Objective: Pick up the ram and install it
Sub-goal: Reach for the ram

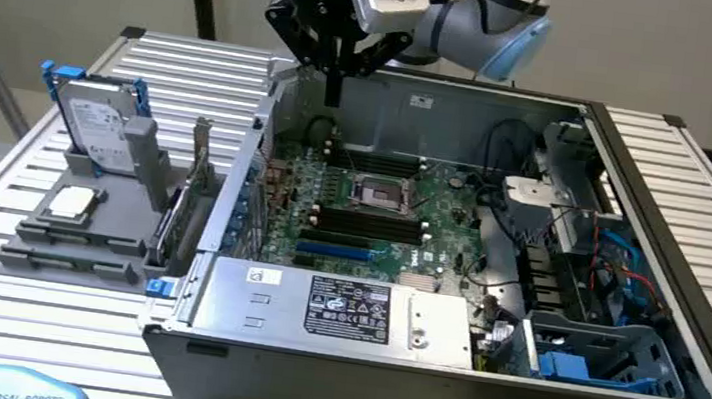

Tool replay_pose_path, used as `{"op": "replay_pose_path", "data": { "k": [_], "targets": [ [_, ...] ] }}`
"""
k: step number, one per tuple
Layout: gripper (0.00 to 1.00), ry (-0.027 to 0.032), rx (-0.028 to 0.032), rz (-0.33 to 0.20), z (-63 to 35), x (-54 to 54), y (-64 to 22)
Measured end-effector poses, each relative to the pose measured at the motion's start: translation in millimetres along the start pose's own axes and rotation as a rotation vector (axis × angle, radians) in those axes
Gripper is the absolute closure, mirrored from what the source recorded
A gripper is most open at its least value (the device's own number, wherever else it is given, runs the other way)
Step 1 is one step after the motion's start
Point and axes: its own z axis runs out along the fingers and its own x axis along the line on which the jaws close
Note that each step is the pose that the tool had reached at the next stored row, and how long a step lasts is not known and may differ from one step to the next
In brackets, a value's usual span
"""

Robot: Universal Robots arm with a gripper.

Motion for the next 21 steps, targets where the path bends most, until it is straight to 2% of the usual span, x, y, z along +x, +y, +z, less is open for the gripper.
{"op": "replay_pose_path", "data": {
  "k": [21],
  "targets": [
    [0.89,0.0000,0.0000,0.000,0.0,0.0,0.0]
  ]
}}
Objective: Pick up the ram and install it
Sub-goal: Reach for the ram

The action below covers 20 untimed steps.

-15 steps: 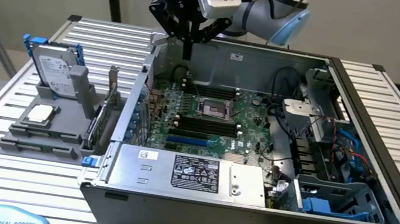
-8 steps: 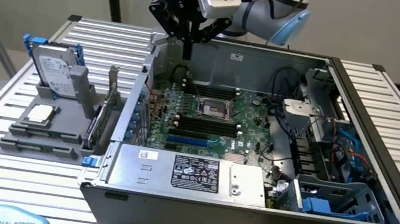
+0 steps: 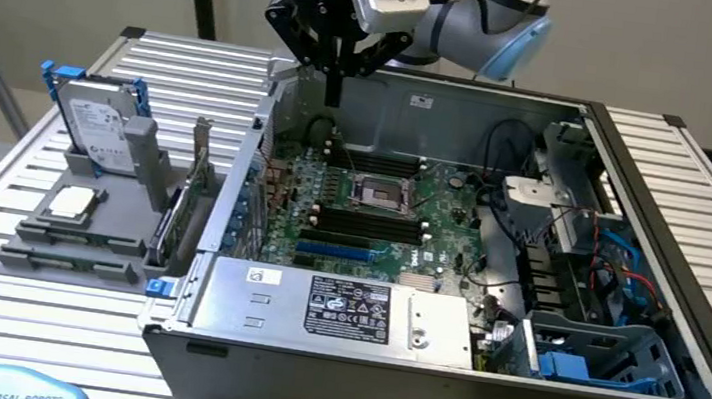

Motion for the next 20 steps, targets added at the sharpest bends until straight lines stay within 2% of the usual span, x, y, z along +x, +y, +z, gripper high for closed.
{"op": "replay_pose_path", "data": {
  "k": [9,13,20],
  "targets": [
    [0.89,0.0001,0.0002,0.000,-0.2,1.7,-1.4],
    [0.89,0.0001,0.0001,0.000,-0.5,11.0,-6.5],
    [0.89,-0.0001,0.0028,0.000,-1.2,34.3,-16.2]
  ]
}}
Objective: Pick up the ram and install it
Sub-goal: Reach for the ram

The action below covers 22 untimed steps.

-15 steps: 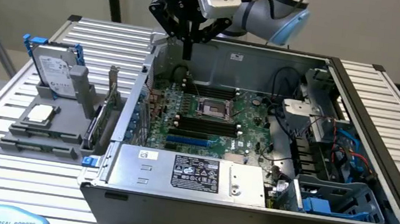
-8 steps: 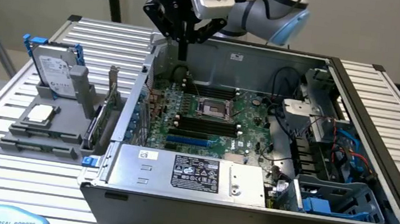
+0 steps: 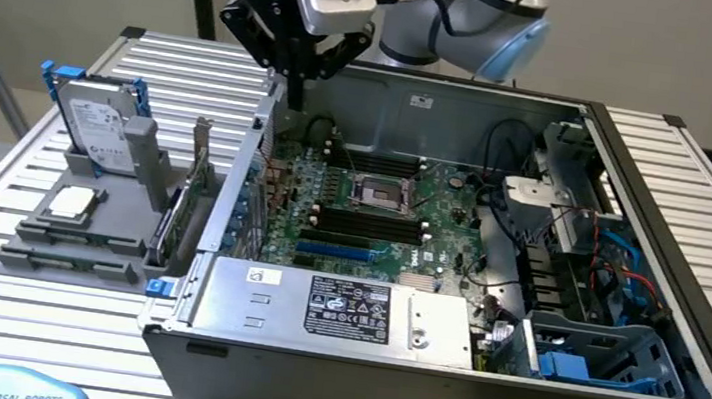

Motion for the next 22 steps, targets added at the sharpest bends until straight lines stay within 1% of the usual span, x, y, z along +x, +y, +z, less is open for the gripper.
{"op": "replay_pose_path", "data": {
  "k": [10,22],
  "targets": [
    [0.89,-0.0005,0.0066,0.000,-0.6,38.7,-12.0],
    [0.89,-0.0011,0.0162,0.000,-0.7,91.2,-25.4]
  ]
}}
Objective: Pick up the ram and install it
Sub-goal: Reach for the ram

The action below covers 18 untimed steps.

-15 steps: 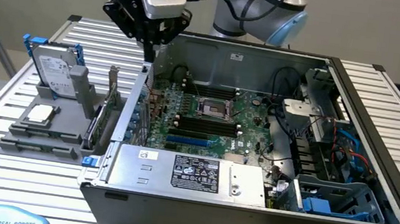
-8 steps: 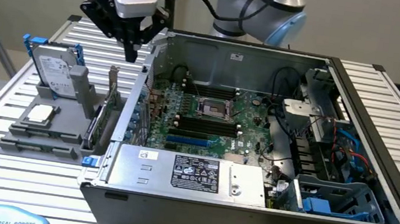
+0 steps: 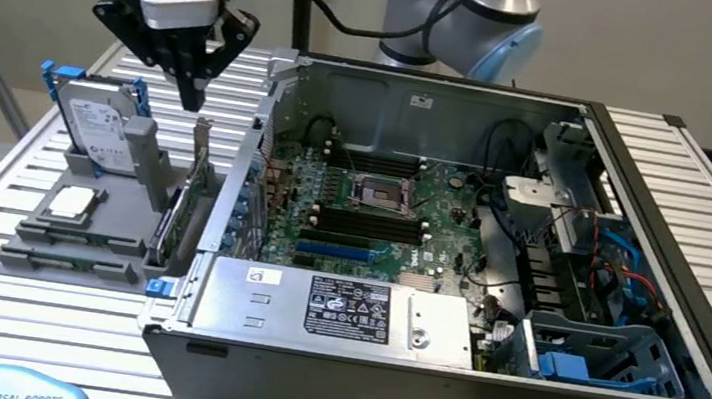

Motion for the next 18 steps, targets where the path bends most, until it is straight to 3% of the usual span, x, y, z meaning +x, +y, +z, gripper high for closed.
{"op": "replay_pose_path", "data": {
  "k": [18],
  "targets": [
    [0.89,-0.0009,0.0137,0.000,0.8,80.8,-18.9]
  ]
}}
